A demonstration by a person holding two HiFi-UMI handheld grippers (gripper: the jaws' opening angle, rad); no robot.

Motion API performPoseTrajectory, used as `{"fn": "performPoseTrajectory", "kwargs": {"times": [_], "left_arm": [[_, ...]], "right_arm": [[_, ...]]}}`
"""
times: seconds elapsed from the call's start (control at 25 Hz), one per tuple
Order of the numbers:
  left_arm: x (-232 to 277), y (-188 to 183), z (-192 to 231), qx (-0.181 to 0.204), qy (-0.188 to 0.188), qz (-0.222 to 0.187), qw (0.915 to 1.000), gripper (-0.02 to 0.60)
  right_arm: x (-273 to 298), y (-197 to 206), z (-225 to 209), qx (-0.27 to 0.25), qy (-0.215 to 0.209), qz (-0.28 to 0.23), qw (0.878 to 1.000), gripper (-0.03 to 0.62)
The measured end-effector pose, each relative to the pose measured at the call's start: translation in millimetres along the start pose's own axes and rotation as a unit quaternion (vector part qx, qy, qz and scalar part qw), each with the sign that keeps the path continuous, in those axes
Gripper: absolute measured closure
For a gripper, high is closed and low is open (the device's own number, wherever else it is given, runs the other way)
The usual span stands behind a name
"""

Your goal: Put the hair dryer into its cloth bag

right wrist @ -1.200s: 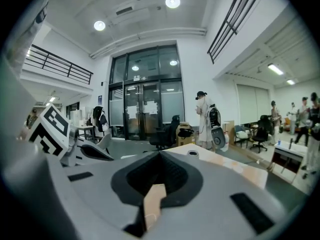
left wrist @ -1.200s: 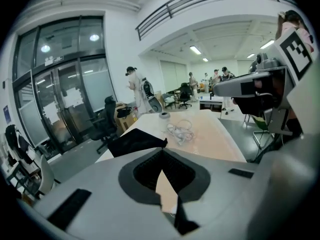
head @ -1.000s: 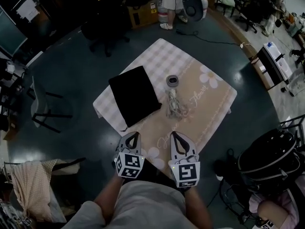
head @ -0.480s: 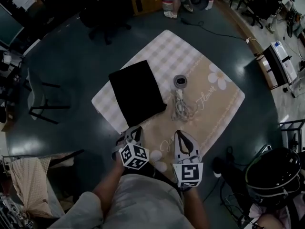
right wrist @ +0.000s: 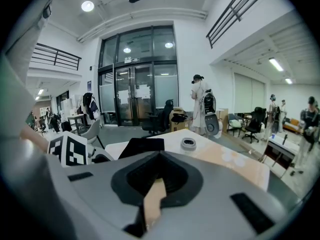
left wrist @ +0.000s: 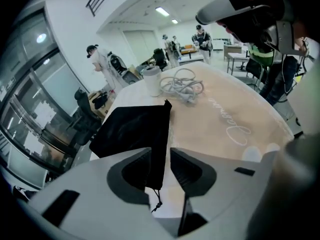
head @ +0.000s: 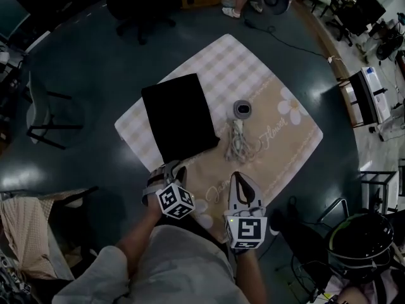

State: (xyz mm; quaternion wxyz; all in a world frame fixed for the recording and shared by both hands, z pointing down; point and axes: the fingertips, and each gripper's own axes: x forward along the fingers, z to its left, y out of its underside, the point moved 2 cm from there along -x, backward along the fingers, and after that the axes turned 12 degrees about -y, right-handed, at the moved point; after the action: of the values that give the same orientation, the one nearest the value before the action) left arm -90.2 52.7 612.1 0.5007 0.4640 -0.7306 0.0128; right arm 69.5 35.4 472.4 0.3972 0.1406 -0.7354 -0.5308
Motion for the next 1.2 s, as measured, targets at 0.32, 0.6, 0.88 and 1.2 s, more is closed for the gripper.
{"fn": "performPoseTrajectory", "kwargs": {"times": [0.32, 0.6, 0.88, 1.2], "left_arm": [[20, 6, -1, 0.009, 0.006, 0.013, 0.9999, 0.422], [34, 12, 0, 0.018, 0.009, 0.023, 0.9995, 0.422], [43, 9, 12, -0.008, 0.003, 0.017, 0.9998, 0.558], [35, -14, 33, -0.146, 0.062, 0.009, 0.9872, 0.563]], "right_arm": [[11, 4, -5, 0.000, 0.002, 0.016, 1.000, 0.579], [22, 6, -8, 0.000, 0.002, 0.028, 1.000, 0.579], [28, 16, -23, 0.000, 0.013, 0.048, 0.999, 0.579], [37, 19, -43, -0.001, 0.025, 0.070, 0.997, 0.579]]}}
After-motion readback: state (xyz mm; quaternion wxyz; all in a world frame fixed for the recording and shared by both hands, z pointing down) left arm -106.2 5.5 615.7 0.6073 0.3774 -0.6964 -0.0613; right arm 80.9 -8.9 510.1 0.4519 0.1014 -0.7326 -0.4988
